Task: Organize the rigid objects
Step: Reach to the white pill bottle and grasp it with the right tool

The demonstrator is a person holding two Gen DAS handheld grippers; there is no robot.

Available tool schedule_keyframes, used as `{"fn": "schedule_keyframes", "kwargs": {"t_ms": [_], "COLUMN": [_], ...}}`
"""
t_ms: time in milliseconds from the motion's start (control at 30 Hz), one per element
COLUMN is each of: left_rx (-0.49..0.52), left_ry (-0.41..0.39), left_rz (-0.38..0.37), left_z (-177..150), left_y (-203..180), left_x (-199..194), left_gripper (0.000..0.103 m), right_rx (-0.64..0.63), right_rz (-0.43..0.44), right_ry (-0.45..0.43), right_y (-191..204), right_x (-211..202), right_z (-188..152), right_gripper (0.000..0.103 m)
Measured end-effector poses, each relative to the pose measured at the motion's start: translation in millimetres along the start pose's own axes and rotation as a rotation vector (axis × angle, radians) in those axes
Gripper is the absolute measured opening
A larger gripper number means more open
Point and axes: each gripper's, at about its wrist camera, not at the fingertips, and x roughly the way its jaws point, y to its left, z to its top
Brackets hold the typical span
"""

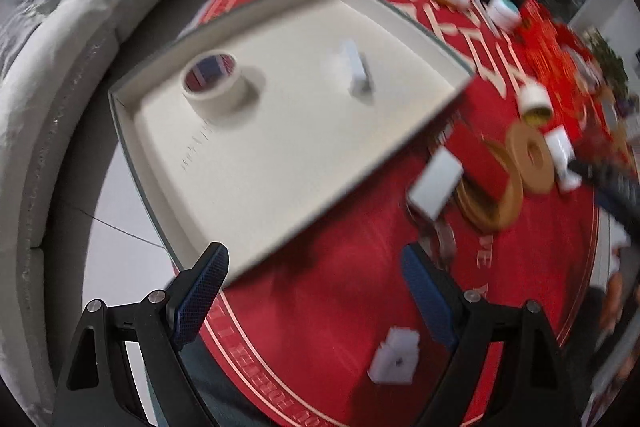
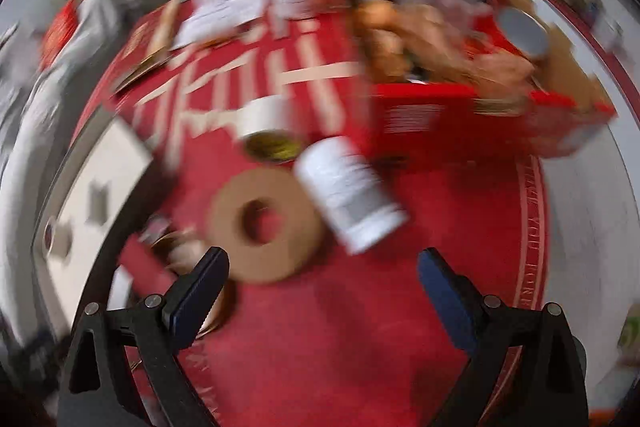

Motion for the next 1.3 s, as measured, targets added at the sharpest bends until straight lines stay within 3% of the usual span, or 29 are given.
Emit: {"fn": "schedule_keyframes", "kwargs": {"t_ms": [267, 300, 333, 500, 567, 800, 1067, 1200, 1300], "left_rx": [-0.011, -0.011, -0.007, 0.060, 0.077, 0.099, 0.185, 0.219, 0.216], "left_ry": [0.054, 0.056, 0.060, 0.071, 0.073, 0.094, 0.126, 0.107, 0.098], "left_rz": [0.010, 0.008, 0.005, -0.001, -0.010, -0.031, -0.004, 0.001, -0.018], "left_z": [-28, -31, -33, -43, -48, -64, -80, -82, -80], "left_y": [2, 5, 6, -1, -7, -23, -59, -75, -79], "left_x": [5, 4, 4, 5, 6, 11, 28, 34, 38], "left_gripper": [0.090, 0.090, 0.090, 0.090, 0.090, 0.090, 0.094, 0.103, 0.103], "right_rx": [-0.014, -0.022, -0.029, 0.049, 0.067, 0.063, -0.116, -0.127, -0.126], "right_rz": [0.000, 0.000, 0.006, 0.094, 0.115, 0.149, 0.135, 0.102, 0.089], "right_ry": [0.005, 0.003, 0.010, 0.049, 0.055, 0.086, 0.192, 0.185, 0.170], "right_y": [-11, -10, -9, -18, -22, -35, -21, -21, -21], "right_x": [29, 32, 36, 39, 35, 4, -22, -22, -20], "right_z": [21, 22, 23, 19, 14, -23, -111, -124, -119], "right_gripper": [0.093, 0.088, 0.076, 0.058, 0.045, 0.041, 0.041, 0.042, 0.045]}}
